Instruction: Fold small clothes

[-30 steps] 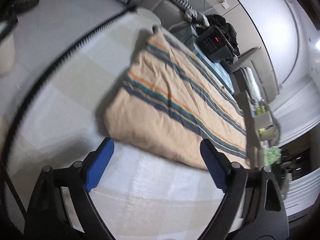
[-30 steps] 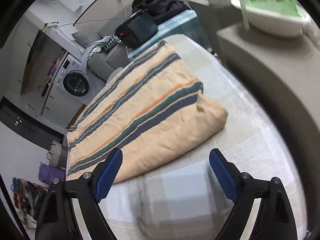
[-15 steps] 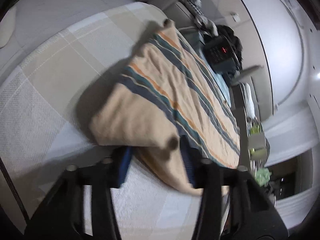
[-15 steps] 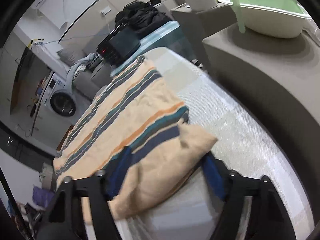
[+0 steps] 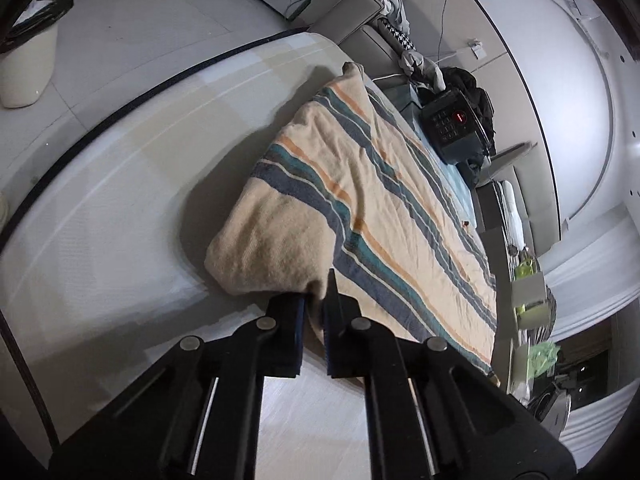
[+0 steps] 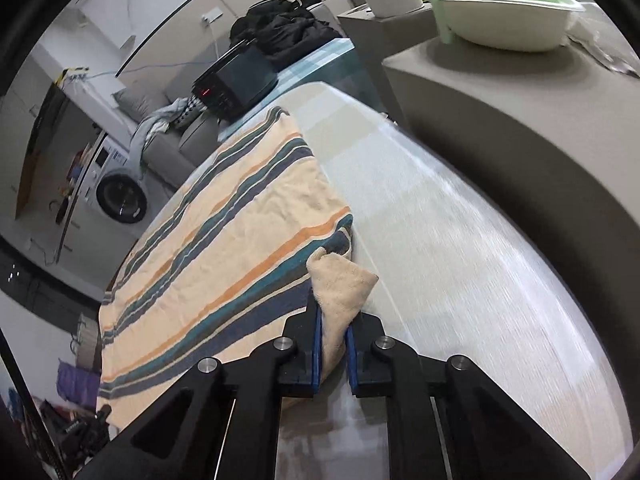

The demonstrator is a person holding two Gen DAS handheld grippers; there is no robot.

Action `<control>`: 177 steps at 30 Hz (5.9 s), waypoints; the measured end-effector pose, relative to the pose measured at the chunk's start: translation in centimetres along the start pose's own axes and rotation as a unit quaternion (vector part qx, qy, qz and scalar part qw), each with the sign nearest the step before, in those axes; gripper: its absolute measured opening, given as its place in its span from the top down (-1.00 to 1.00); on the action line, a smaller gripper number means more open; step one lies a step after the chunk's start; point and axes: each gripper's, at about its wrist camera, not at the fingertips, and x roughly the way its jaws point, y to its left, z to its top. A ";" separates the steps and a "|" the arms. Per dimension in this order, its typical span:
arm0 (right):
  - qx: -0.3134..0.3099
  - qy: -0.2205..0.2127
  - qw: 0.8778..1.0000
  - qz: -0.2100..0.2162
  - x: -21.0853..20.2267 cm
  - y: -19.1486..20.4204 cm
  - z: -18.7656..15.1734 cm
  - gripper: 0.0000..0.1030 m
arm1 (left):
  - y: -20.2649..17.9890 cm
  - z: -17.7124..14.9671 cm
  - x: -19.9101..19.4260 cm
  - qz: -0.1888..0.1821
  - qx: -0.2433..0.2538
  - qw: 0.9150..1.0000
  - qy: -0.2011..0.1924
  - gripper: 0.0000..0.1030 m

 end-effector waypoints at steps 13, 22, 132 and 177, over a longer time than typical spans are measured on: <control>0.002 0.008 0.999 0.032 -5.3 -4.0 -5.3 0.48 | 2.4 -4.4 -4.3 0.021 0.052 0.998 0.017 0.76; 0.021 -0.010 1.000 0.018 -5.4 -4.2 -5.4 0.82 | 4.3 -5.0 -6.0 0.013 0.035 0.999 0.000 0.82; -0.301 0.013 0.947 -0.111 3.1 5.5 -2.2 -0.72 | -8.6 -5.1 3.6 0.060 0.404 0.907 0.100 -0.96; -0.214 0.045 0.971 -0.094 1.1 1.5 0.4 -0.46 | 0.0 -2.0 -2.7 0.112 0.249 0.958 0.091 -0.83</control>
